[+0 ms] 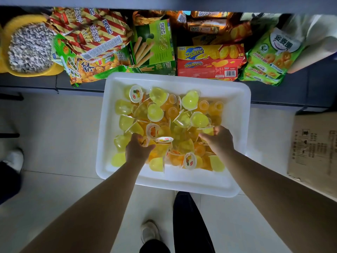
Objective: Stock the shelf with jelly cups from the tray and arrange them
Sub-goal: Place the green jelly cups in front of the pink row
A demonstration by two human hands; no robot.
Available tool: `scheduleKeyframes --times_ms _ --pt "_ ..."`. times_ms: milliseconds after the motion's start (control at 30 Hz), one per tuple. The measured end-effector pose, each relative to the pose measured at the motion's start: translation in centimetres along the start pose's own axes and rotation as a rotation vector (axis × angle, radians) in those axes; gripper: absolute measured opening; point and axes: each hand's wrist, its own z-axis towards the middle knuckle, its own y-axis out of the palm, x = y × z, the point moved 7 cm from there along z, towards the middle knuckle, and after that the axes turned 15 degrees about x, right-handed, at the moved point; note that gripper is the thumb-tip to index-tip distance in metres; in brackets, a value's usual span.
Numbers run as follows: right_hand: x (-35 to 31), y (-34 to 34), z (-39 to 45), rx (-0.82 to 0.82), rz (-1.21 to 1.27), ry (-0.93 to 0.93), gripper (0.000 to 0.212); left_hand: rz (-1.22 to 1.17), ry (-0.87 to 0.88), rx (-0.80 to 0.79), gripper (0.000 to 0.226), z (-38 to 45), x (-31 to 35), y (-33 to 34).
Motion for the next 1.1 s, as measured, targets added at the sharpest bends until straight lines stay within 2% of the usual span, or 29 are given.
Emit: scheduleKeyframes --times_ms 133,300,467,667,733,967,1033,1100 --pt "0.3 0.0 -0.2 -0.009 0.027 0.005 0.069 -0.137 -0.173 0.072 0.055 -0.4 -1.2 0.1" --pt "0.8 0.2 -0.6 -0.002 0.077 -0.022 0.064 -0.177 -0.270 0.114 0.054 -0.5 -1.5 0.7" --pt "1.3 0.3 -0.9 0.031 0.136 -0.043 0.059 -0.126 -0.258 0.096 0.055 -0.1 -1.5 0.8" --pt "1.5 -0.2 -1.9 0.054 0.196 -0.073 0.049 -0.098 -0.259 0.020 0.068 -0.3 -1.7 1.4" --pt "1.6 -0.5 -2.4 0.061 0.232 -0.067 0.045 -0.128 -0.231 0.013 0.061 -0.7 -1.8 1.4" --pt "1.1 -1.9 -5.1 0.028 0.388 -0.048 0.040 -0.484 -0.171 -0.075 0.029 -2.9 -1.4 -1.1" --pt "0.5 -2.5 -6.4 -0.008 0.453 -0.050 0.037 -0.664 -0.187 -0.160 0.017 -3.7 -0.6 -2.5" --pt "-0.2 -3.4 -7.9 -0.046 0.514 -0.050 0.036 -0.782 -0.192 -0.281 0.017 -5.0 0.7 -3.9"
